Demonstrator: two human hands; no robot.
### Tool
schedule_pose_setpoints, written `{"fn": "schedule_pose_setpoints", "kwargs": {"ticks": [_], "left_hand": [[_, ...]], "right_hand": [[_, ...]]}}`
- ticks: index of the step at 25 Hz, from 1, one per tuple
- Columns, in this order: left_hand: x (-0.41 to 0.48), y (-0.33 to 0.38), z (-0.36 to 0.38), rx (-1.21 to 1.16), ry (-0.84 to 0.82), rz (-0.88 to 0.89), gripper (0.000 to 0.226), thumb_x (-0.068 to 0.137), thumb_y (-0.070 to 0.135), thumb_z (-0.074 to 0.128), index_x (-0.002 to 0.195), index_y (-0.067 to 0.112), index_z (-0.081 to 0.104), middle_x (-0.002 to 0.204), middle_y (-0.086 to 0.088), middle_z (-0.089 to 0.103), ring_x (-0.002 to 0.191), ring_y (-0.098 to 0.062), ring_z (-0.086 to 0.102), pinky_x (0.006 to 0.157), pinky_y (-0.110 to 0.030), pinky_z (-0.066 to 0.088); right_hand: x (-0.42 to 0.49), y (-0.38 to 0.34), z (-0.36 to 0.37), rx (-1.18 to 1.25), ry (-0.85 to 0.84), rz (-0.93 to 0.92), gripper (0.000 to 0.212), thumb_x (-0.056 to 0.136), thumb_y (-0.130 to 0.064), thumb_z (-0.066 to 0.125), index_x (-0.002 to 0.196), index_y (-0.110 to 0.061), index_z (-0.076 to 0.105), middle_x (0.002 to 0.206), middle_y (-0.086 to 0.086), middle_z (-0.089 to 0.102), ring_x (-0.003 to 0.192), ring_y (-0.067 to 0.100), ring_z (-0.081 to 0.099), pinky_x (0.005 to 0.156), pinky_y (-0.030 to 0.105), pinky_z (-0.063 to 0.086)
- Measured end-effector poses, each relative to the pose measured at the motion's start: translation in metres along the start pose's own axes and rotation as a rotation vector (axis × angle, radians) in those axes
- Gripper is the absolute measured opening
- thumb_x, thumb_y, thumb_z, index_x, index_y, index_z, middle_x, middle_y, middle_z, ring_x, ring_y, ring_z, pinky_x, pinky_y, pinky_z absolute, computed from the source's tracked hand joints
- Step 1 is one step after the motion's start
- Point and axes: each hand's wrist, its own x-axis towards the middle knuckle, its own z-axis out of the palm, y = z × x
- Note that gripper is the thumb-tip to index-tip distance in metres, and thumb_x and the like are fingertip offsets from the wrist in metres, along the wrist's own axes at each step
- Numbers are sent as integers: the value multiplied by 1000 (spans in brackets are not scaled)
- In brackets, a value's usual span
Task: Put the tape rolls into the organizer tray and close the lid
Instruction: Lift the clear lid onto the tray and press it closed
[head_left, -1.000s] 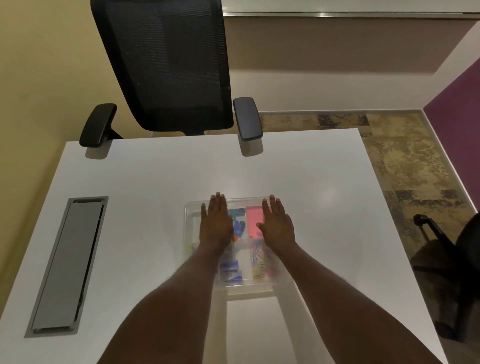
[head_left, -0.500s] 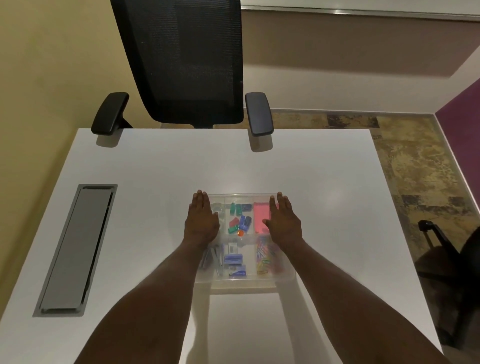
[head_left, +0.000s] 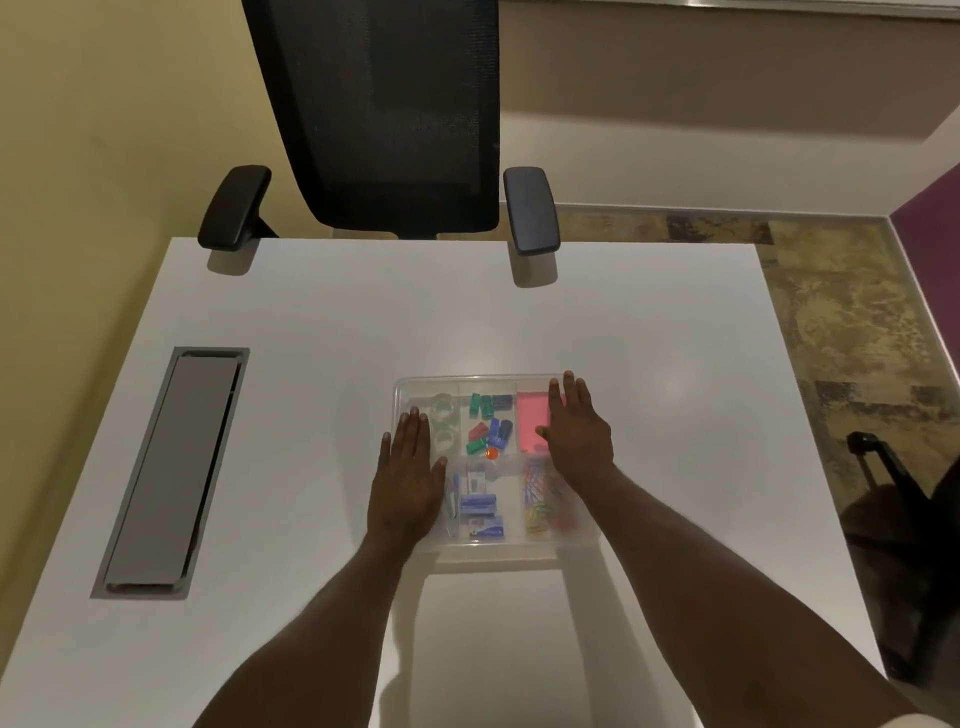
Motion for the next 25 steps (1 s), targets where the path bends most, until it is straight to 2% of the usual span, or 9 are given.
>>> {"fn": "schedule_pose_setpoints", "kwargs": {"ticks": [5, 10, 13, 16, 19, 23, 25], "left_hand": [[-30, 5, 20, 54, 81, -24, 63, 110, 39, 30, 164, 13, 12, 173, -3, 13, 161, -16, 5, 131, -49, 13], [-30, 5, 24, 53, 94, -33, 64, 109, 42, 28, 164, 14, 11, 173, -2, 12, 161, -16, 4, 130, -49, 14], [-29, 6, 25, 55, 99, -46, 65, 108, 45, 23, 164, 14, 12, 173, -1, 12, 161, -16, 5, 130, -49, 15], [-29, 6, 25, 56, 100, -62, 65, 108, 46, 21, 164, 15, 11, 173, -1, 12, 161, -16, 5, 130, -50, 17], [-29, 6, 26, 47, 97, -43, 68, 107, 53, 11, 164, 16, 11, 173, 0, 12, 160, -17, 6, 130, -49, 15], [-30, 6, 26, 45, 102, -33, 69, 107, 55, 8, 164, 17, 10, 173, 1, 11, 161, -16, 4, 131, -48, 14], [-30, 5, 28, 58, 103, -33, 68, 107, 53, 11, 164, 17, 9, 173, 0, 11, 161, -15, 3, 131, -48, 13]], "right_hand": [[-2, 1, 3, 27, 5, 1, 85, 101, -46, 54, 163, -15, 4, 171, 7, -2, 158, 25, 0, 105, 42, 49], [-1, 2, 5, 19, 1, 1, 84, 102, -48, 50, 163, -16, 2, 171, 6, -5, 158, 25, -4, 104, 41, 50], [-7, 2, 21, 119, 82, -9, 75, 106, -41, 46, 162, -12, 5, 171, 9, -2, 158, 26, -3, 107, 43, 51], [-43, 1, 59, 216, 254, -38, 59, 111, -35, 28, 160, -3, 19, 168, 15, 15, 157, 30, 12, 118, 51, 37], [-75, 5, 90, 245, 323, -84, 62, 111, -41, 14, 160, -4, 19, 169, 13, 17, 157, 27, 13, 124, 51, 25], [-76, 9, 94, 328, 342, -69, 63, 109, -43, 19, 161, -8, 19, 169, 8, 18, 158, 21, 10, 125, 48, 25], [-79, 7, 95, 417, 383, -49, 62, 106, -37, 33, 160, -9, 25, 167, 7, 25, 157, 20, 16, 125, 48, 26]]}}
